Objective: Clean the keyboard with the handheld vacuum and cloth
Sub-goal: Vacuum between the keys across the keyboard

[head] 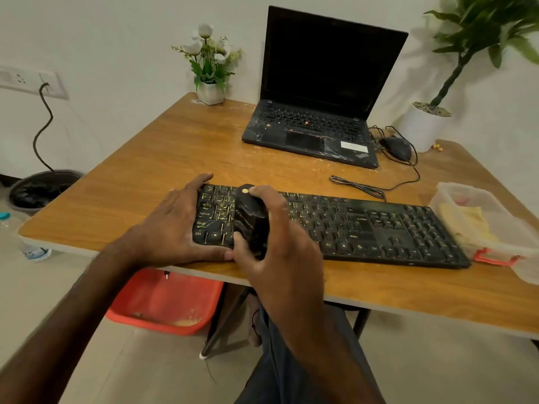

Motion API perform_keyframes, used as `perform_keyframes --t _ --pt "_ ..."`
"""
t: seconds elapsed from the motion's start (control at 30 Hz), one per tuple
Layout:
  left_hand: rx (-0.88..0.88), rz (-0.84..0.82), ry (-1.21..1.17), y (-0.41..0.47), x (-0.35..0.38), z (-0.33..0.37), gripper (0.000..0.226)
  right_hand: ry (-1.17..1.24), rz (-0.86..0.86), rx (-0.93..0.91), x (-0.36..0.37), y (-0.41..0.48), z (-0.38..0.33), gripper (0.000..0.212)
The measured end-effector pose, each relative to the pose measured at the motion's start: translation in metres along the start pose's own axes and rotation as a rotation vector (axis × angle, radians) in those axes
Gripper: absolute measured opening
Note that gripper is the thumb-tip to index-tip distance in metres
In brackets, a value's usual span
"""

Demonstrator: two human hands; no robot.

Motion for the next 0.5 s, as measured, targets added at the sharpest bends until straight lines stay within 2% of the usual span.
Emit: perform_keyframes --t 0.07,0.2,0.3,0.5 --pt "-0.007 0.003 -0.010 -0.001 -0.001 -0.002 0.144 -0.044 -0.004 -0.007 -0.004 0.001 0.001 0.072" --pt "-0.014 -0.011 -0.036 0.000 0.001 -0.004 0.145 -0.123 -0.007 0.211 -0.050 -0.008 0.062 0.073" --pt "-0.022 -0.015 -0.028 0.001 0.002 -0.006 0.144 -0.071 0.030 0.306 -0.074 -0.011 0.087 0.072" --pt "0.006 -0.004 -0.008 0.000 0.002 -0.002 0.142 0.004 -0.030 0.122 -0.013 -0.001 0.019 0.072"
Point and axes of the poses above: each hand's wrist, its own y-axis towards the middle knuckle, its own x-axis out of the palm, z = x × y, the point moved 10 cm from there along y, towards the middle knuckle, and after that the axes turned 5 degrees about x, right-handed, at the moved point
